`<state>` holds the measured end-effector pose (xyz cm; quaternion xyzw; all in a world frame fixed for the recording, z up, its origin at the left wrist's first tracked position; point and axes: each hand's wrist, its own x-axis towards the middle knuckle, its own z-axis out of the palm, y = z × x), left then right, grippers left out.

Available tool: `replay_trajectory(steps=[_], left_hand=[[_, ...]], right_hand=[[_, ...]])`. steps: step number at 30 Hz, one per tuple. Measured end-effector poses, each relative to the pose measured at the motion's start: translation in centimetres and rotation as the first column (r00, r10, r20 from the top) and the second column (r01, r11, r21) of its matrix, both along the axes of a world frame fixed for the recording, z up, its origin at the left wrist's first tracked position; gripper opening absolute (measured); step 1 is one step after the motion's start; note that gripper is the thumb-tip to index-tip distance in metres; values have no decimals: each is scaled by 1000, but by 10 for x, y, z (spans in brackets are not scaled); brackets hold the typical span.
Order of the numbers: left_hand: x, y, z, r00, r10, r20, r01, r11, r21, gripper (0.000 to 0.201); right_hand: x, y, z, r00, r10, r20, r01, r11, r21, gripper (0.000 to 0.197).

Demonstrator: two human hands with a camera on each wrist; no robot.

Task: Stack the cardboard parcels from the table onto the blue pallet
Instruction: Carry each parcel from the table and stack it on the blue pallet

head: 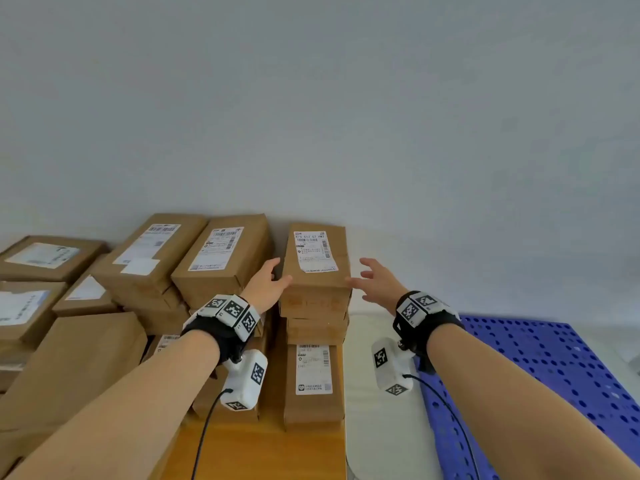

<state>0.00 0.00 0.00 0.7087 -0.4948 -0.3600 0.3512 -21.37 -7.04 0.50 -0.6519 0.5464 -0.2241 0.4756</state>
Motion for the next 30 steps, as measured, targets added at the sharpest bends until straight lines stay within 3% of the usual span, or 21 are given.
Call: replay_trajectory(steps=[6, 13, 21, 30], left_hand=[[-4, -8, -2, 941, 74, -330, -55, 996, 67, 53], [4, -17, -14, 866, 129, -484, -95, 991, 94, 54], [11, -21, -23, 817, 130, -561, -89, 991, 100, 51], [7, -6, -12, 825, 87, -558, -63, 996, 62, 53]], right_hand=[[7, -9, -11, 977, -97, 189, 54, 973, 224, 73], [9, -17, -26, 918, -200, 341, 68, 930, 361, 59], [11, -18, -25, 887, -216, 408, 55, 926, 373, 56], [-3, 0, -14, 877, -205, 435, 58, 943, 326, 56]])
